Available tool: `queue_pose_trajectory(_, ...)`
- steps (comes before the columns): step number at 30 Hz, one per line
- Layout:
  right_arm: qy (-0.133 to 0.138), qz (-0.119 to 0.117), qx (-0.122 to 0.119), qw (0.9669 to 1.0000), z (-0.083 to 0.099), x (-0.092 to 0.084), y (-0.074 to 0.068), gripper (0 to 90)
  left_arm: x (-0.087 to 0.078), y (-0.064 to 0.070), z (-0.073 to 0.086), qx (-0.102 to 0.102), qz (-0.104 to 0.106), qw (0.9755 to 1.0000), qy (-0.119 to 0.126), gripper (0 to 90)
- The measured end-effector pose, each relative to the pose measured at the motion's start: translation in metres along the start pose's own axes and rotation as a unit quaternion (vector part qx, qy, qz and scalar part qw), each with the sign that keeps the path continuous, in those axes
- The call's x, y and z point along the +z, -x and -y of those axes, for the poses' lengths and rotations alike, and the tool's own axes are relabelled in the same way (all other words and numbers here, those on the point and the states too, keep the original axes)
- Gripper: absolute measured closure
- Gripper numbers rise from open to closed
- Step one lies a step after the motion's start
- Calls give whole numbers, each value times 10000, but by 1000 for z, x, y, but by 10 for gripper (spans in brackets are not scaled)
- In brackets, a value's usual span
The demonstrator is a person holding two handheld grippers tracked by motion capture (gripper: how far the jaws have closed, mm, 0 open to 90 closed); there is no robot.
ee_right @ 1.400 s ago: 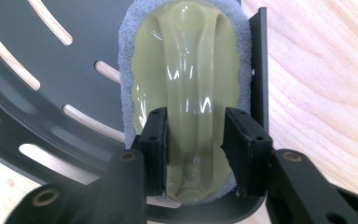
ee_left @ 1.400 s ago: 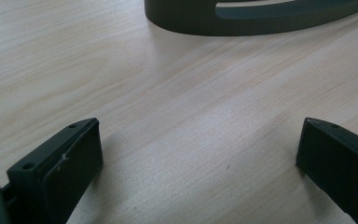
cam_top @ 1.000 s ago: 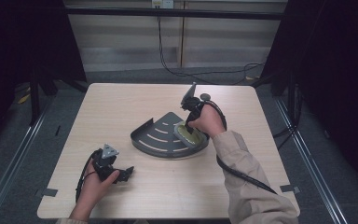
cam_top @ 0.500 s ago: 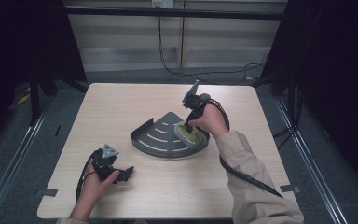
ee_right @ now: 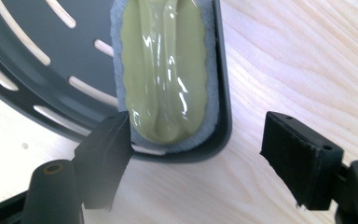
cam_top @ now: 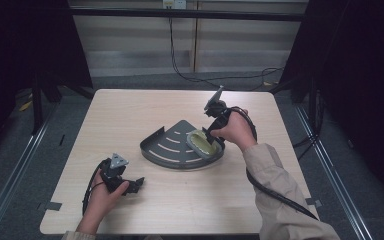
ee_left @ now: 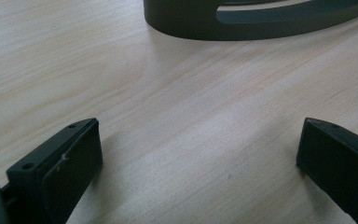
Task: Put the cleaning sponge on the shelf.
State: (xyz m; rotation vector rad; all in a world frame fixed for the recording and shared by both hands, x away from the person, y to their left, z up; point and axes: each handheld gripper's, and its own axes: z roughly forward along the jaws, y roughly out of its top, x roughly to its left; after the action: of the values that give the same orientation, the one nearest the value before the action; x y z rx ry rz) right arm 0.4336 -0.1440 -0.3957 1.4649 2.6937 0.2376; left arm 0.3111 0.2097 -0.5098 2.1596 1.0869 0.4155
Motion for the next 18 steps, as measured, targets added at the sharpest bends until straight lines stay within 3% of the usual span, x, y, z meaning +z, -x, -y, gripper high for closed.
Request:
queue_pose_trajectory(6,177,-63,-21,9998,12,-6,6,237,1,0,0,7,-13,10000,31,0)
queue_pose_trajectory(18,246,-98,-161,9995,30,-19,5,233,-1,0,1,3,-4,10000,15,0)
